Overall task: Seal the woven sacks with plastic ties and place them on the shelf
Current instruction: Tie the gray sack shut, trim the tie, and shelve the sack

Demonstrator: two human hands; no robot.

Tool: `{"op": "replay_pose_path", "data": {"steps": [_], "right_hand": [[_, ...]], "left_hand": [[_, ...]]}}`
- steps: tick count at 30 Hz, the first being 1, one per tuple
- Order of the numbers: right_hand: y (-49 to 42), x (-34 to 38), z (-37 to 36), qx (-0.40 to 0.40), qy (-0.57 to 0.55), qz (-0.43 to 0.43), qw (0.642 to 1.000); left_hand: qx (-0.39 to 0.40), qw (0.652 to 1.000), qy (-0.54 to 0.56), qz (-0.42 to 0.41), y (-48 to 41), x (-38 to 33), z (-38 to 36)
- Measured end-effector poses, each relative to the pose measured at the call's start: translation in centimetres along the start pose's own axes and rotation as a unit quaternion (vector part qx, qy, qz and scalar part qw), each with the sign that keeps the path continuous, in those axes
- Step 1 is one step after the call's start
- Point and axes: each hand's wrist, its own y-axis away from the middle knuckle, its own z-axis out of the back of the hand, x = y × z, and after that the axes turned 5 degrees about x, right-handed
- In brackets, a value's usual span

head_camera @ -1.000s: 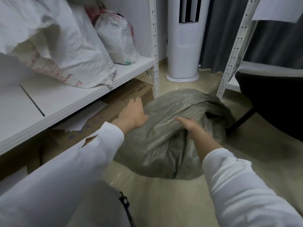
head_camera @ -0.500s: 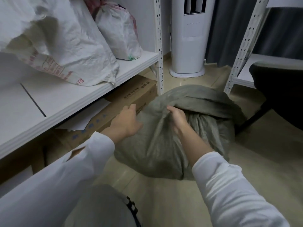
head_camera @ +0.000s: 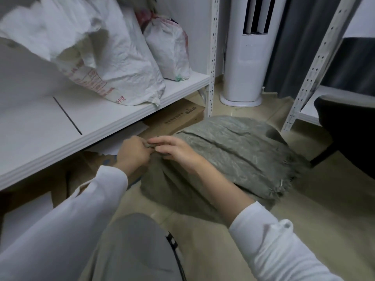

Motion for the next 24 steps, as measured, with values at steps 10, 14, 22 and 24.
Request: {"op": "replay_pose_path", "data": {"steps": [10,14,22,24], "right_hand": [[9.7,-10.4,10.0,-0.343,0.275,-0.345,0.830],[7.4,-13.3,8.9,-0.273,0.262,-0.378,0.845],[-1.8,-12.5,-4.7,-0.114,0.288,-0.154,0.938],[-4.0,-10.8,-7.6,-0.101,0.259,-0.087,0.957]], "left_hand": [[-0.040,0.986,0.149,0.056,0.4,2.3,0.3],[-0.075,0.976,0.185,0.082,1.7,3.5,1.6],[-0.173,0.946,0.226,0.157,4.9,11.8,7.4],[-0.214,0.925,0.255,0.184,6.3,14.5,9.2]]}}
